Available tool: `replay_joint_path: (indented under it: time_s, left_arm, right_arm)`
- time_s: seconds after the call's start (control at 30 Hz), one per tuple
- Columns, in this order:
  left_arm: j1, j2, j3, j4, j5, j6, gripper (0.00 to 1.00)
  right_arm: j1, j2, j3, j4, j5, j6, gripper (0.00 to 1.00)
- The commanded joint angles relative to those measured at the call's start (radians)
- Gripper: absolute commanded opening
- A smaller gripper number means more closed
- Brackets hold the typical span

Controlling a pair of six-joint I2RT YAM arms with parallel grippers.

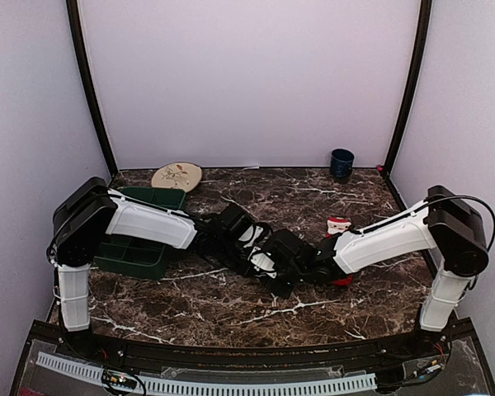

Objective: Roll the socks
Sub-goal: Roll the sock at the center of the board.

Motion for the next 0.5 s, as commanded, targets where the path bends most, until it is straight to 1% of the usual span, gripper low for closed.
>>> replay_joint_path:
  time_s: [0.0, 0.1, 0.3, 0.37, 0.47]
  left_arm:
    - [-0.027, 0.029, 0.001, -0.086, 0.02, 0.0, 0.23]
    - [-0.027, 0.029, 0.001, -0.09, 0.019, -0.004, 0.23]
    - [-0.026, 0.029, -0.002, -0.099, 0.001, -0.025, 0.23]
    - [-0.024, 0.029, -0.003, -0.108, -0.014, -0.036, 0.24]
    - [-0.02, 0.025, -0.012, -0.12, -0.038, -0.061, 0.27]
  right_arm:
    - [-0.029, 0.061, 0.028, -0.007, -0.005, 0.035, 0.36]
    - [-0.035, 0.072, 0.031, -0.013, -0.011, 0.047, 0.31]
    - [-0.043, 0.086, 0.038, -0.022, -0.031, 0.076, 0.14]
    - [-0.044, 0.084, 0.036, -0.023, -0.035, 0.085, 0.11]
    - [-0.046, 0.078, 0.028, -0.024, -0.043, 0.098, 0.09]
